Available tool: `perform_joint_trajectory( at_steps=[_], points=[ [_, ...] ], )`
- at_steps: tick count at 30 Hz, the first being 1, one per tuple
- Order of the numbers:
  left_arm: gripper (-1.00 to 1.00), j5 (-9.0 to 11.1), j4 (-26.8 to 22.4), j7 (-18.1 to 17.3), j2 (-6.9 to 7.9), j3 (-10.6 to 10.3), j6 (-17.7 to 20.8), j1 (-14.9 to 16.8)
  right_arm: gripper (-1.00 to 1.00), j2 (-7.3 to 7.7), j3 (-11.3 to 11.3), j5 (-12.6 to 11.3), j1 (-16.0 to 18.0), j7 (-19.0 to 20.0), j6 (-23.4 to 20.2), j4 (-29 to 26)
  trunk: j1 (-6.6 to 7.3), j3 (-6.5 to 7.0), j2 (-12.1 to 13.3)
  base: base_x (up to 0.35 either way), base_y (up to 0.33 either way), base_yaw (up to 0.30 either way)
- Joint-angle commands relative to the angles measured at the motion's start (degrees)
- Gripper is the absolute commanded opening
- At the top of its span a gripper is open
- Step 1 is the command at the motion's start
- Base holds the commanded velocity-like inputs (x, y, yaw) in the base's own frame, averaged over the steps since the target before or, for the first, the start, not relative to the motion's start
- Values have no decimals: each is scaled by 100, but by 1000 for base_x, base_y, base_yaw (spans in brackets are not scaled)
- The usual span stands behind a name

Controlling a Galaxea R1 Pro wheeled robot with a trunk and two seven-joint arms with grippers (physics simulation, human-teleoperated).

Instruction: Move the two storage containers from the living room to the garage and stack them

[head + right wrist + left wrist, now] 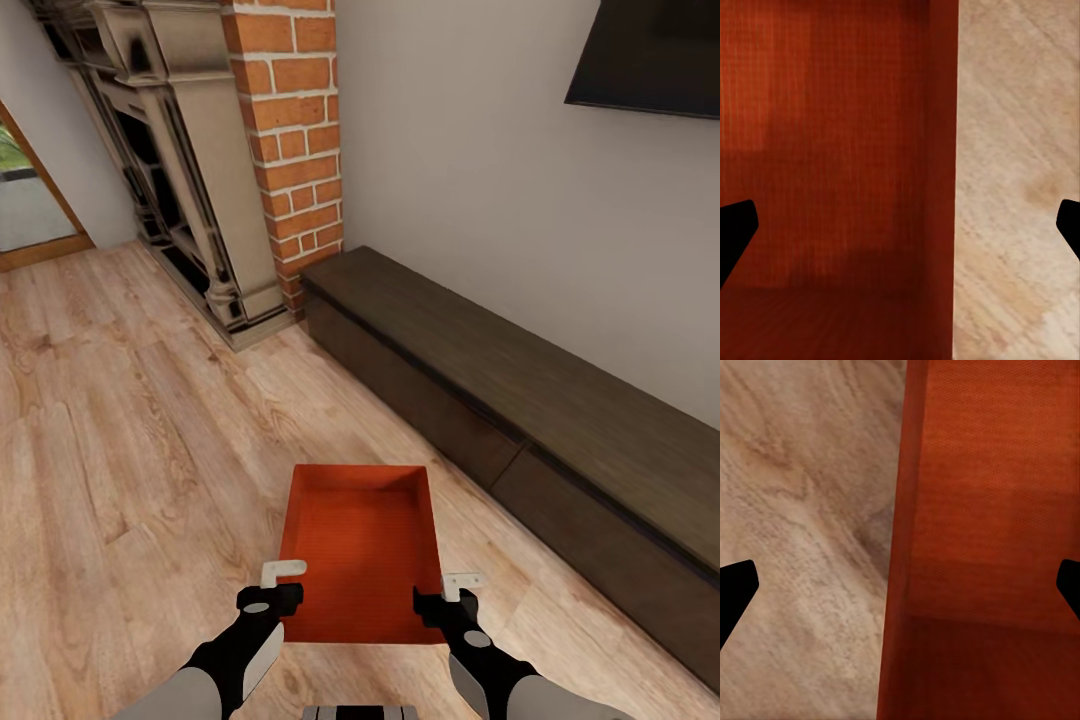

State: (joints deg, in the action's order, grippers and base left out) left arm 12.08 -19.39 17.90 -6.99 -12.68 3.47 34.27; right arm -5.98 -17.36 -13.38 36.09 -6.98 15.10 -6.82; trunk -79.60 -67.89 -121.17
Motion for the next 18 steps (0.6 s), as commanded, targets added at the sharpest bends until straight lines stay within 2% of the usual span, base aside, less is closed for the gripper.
perform_joint_trajectory(
  at_steps=[1,18],
  points=[
    [100,49,-12,44,4,-49,31,1,100,0,-50,-51,3,-23,19,5,1,-4,-1,0,0,0],
    [100,49,-16,47,5,-42,31,1,100,9,-48,-60,3,-23,69,5,1,-4,-1,0,0,0]
  ],
)
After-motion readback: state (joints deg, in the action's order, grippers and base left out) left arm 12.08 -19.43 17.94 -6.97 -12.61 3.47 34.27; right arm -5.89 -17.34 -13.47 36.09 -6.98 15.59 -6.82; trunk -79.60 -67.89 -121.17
